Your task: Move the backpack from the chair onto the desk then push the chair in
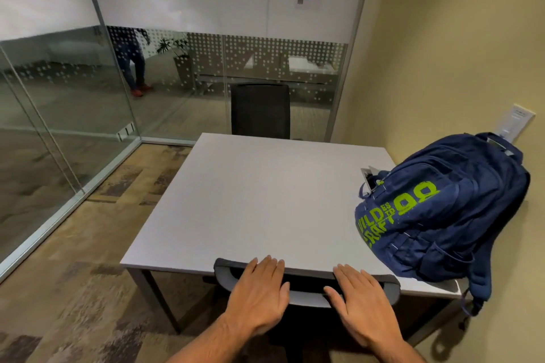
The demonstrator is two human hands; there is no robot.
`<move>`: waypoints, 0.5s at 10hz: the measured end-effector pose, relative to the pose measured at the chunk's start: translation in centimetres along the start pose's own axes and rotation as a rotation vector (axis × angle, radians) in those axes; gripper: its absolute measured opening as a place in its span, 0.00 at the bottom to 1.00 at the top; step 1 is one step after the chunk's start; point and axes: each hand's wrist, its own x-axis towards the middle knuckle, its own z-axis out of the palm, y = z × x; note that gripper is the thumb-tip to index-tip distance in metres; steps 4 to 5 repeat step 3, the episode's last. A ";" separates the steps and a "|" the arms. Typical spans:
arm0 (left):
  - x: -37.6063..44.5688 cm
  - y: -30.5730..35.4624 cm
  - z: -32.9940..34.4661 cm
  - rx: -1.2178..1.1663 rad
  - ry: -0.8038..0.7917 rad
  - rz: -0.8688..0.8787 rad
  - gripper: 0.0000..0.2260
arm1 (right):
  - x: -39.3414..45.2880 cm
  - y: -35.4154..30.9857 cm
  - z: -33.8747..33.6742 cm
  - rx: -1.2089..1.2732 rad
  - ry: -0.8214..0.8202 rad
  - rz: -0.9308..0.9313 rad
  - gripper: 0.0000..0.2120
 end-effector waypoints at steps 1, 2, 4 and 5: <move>0.2 0.0 -0.4 -0.033 -0.030 -0.036 0.29 | 0.2 -0.3 -0.4 0.032 -0.021 0.002 0.38; 0.8 0.1 -0.8 -0.089 -0.066 -0.068 0.28 | 1.0 -0.3 -2.1 0.055 -0.056 -0.025 0.48; 2.1 0.1 -1.3 -0.169 -0.091 -0.095 0.29 | 2.5 -0.3 -3.8 0.165 -0.133 0.000 0.59; 2.1 0.1 -1.3 -0.169 -0.091 -0.095 0.29 | 2.5 -0.3 -3.8 0.165 -0.133 0.000 0.59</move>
